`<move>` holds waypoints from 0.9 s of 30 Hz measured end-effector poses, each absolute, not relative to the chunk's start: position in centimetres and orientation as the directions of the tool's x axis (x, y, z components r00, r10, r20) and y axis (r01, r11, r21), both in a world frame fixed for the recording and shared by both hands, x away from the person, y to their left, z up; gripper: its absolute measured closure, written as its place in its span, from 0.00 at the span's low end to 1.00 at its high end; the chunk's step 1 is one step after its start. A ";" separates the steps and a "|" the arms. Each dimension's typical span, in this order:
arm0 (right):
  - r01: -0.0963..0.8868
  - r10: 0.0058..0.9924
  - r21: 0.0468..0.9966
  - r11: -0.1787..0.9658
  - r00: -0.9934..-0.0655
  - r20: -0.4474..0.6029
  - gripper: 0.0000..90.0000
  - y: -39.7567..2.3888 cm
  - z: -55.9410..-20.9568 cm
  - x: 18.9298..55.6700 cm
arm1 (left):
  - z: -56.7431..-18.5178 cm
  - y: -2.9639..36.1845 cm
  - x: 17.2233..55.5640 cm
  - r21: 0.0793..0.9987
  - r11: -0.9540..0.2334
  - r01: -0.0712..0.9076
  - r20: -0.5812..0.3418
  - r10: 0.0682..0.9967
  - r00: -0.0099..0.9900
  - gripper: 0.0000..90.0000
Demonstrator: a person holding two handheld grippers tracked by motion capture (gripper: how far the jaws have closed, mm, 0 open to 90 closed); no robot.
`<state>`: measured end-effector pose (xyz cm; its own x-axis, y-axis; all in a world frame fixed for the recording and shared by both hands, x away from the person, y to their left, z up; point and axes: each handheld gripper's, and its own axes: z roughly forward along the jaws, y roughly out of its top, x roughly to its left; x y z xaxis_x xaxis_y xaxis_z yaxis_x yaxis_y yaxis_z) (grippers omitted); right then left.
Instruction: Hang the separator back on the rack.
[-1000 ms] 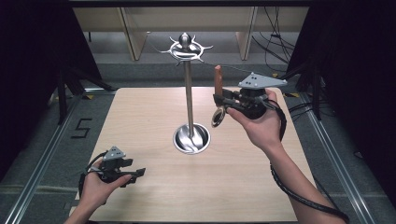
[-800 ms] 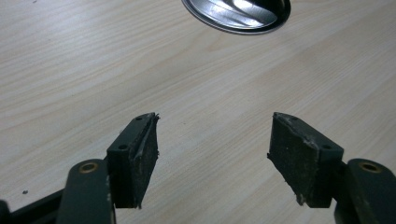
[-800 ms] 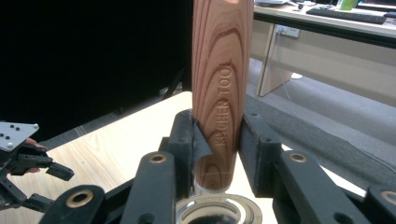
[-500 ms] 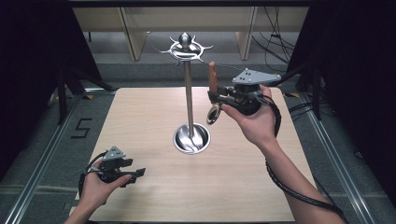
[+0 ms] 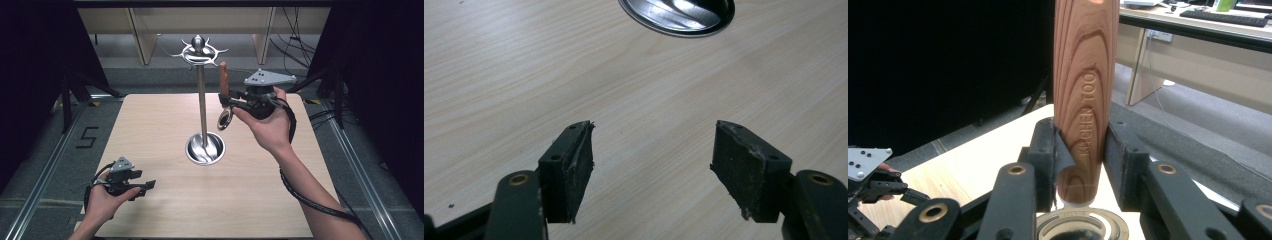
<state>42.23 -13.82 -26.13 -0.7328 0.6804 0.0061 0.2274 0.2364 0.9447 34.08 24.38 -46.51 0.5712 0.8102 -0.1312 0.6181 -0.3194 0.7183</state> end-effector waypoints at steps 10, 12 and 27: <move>0.230 0.683 0.940 0.251 -0.730 -0.003 0.76 -13.4 -25.8 42.7 | -46.6 24.4 34.1 0.723 -0.314 0.616 -0.134 0.810 0.571 0.36; 0.256 0.687 0.939 0.231 -0.726 0.029 0.76 -13.2 -25.9 42.7 | -46.5 24.3 34.1 0.723 -0.314 0.615 -0.131 0.812 0.569 0.36; 0.246 0.691 0.936 0.250 -0.723 0.006 0.76 -12.0 -26.0 43.7 | -46.4 24.4 34.0 0.717 -0.332 0.613 -0.123 0.806 0.580 0.36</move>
